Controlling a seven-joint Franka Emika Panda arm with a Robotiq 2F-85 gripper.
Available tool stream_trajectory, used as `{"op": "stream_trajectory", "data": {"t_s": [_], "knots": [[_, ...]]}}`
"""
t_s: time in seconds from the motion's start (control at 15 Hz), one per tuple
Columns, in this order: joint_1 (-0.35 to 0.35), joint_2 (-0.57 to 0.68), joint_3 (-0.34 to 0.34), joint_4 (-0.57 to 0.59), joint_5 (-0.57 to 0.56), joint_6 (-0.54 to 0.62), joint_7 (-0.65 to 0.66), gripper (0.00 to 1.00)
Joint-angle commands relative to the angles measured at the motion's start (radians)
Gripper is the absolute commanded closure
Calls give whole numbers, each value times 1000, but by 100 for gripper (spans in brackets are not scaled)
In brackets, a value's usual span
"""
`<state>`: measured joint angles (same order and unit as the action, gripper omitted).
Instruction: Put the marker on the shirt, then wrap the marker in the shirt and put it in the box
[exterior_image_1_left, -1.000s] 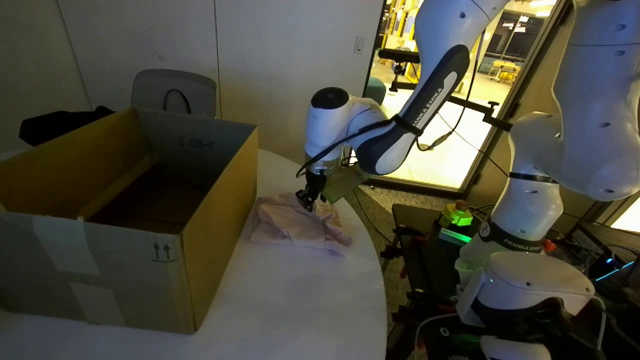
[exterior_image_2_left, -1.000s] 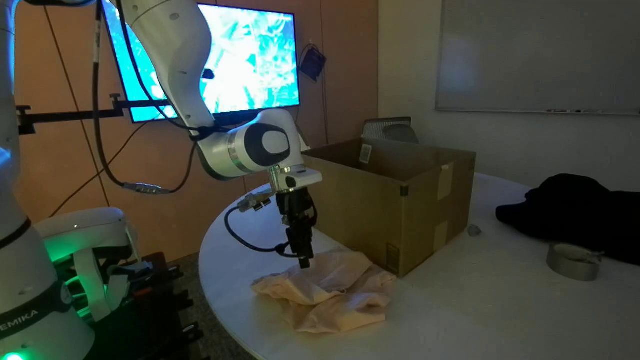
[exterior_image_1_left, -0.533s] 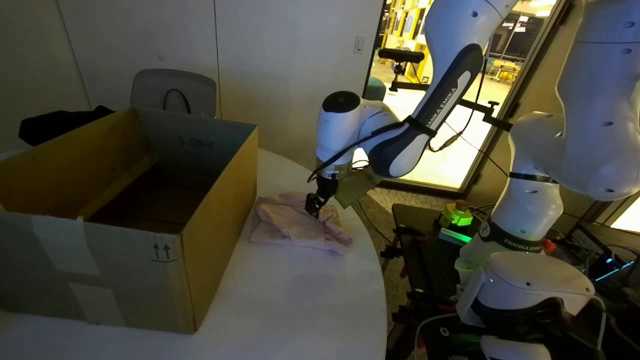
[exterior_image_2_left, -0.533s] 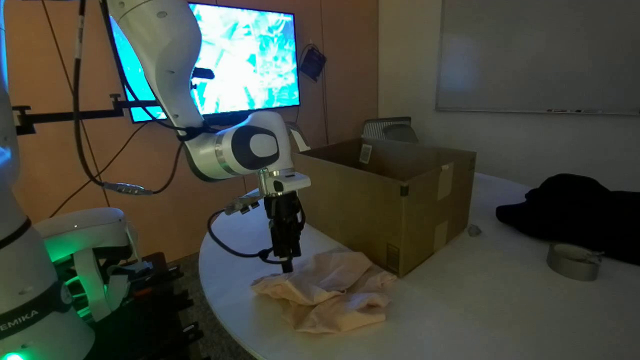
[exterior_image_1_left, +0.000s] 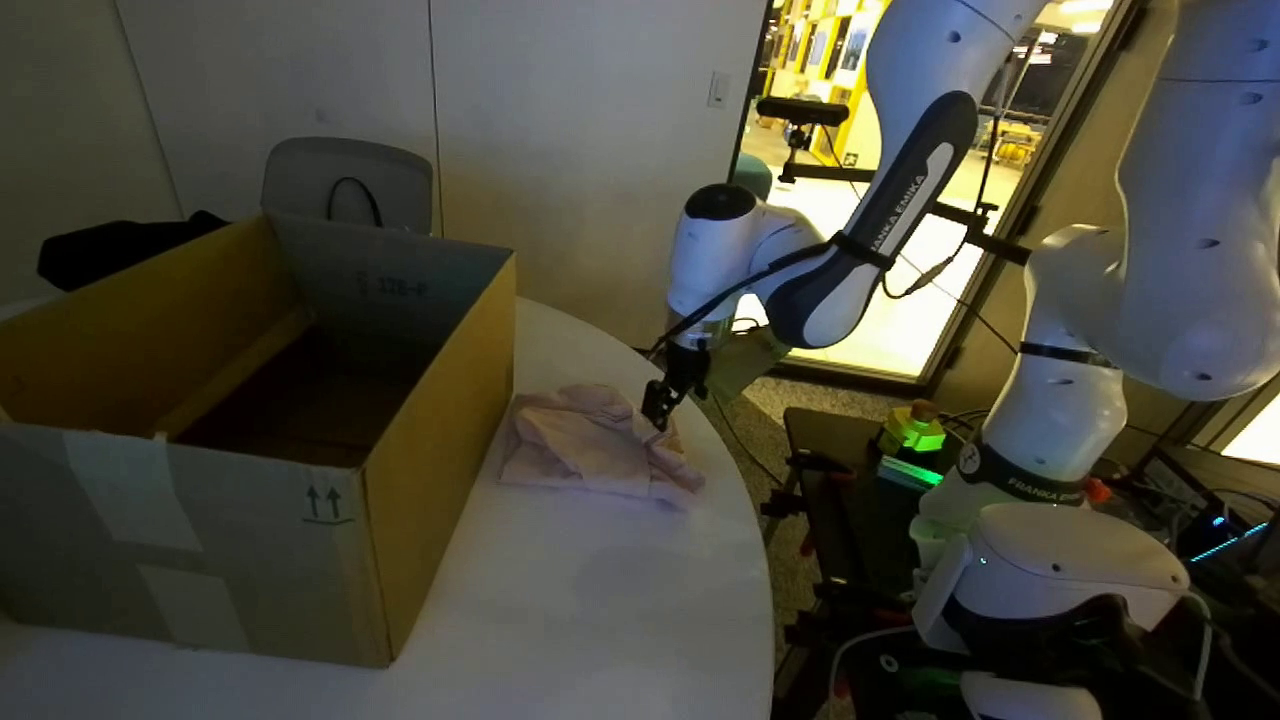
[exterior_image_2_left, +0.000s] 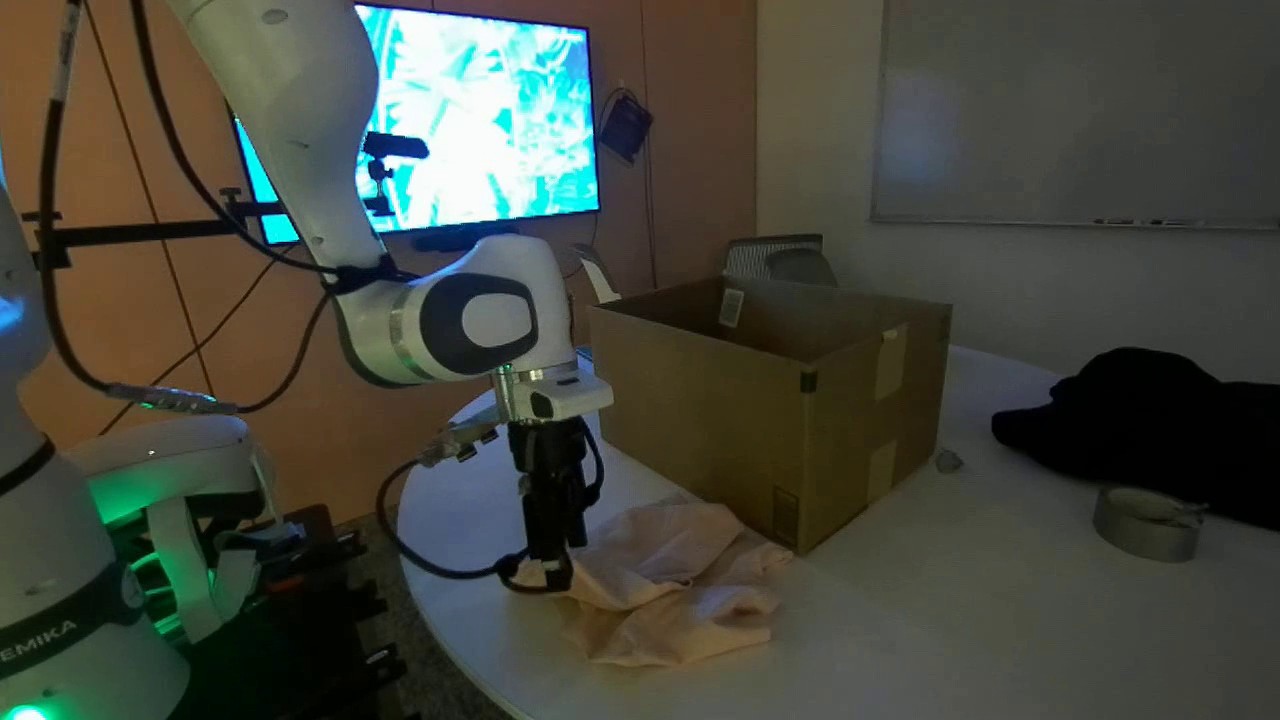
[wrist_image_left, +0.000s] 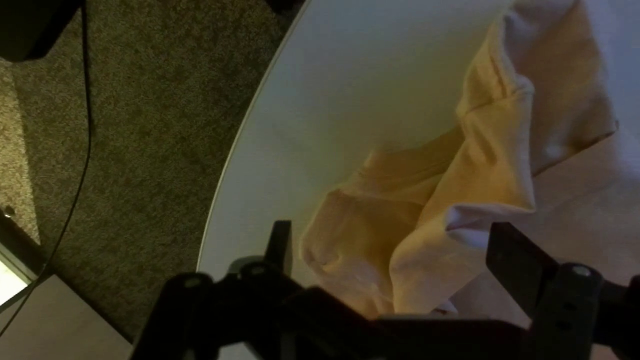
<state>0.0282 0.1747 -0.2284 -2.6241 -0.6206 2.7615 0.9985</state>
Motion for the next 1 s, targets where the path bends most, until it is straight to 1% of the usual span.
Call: {"op": "stream_trajectory", "data": {"t_s": [0.0, 0.07, 0.13, 0.27, 0.33, 0.4, 0.47, 0.6, 0.73, 0.93], "knots": [[-78, -12, -51, -48, -23, 126, -137, 0], [-92, -2, -68, -50, -22, 156, -171, 0], [-124, 9, -71, -47, -19, 188, -212, 0], [-164, 28, -80, -49, -10, 249, -285, 0], [-210, 181, 15, 113, 143, 261, -398, 0], [-203, 199, 19, 125, 224, 282, -479, 0], [-223, 225, 55, 162, 294, 283, -561, 0], [-260, 309, 127, 280, 425, 263, -728, 0], [-300, 389, 196, 408, 520, 228, -867, 0], [-314, 503, 214, 587, 574, 180, -973, 0]]}}
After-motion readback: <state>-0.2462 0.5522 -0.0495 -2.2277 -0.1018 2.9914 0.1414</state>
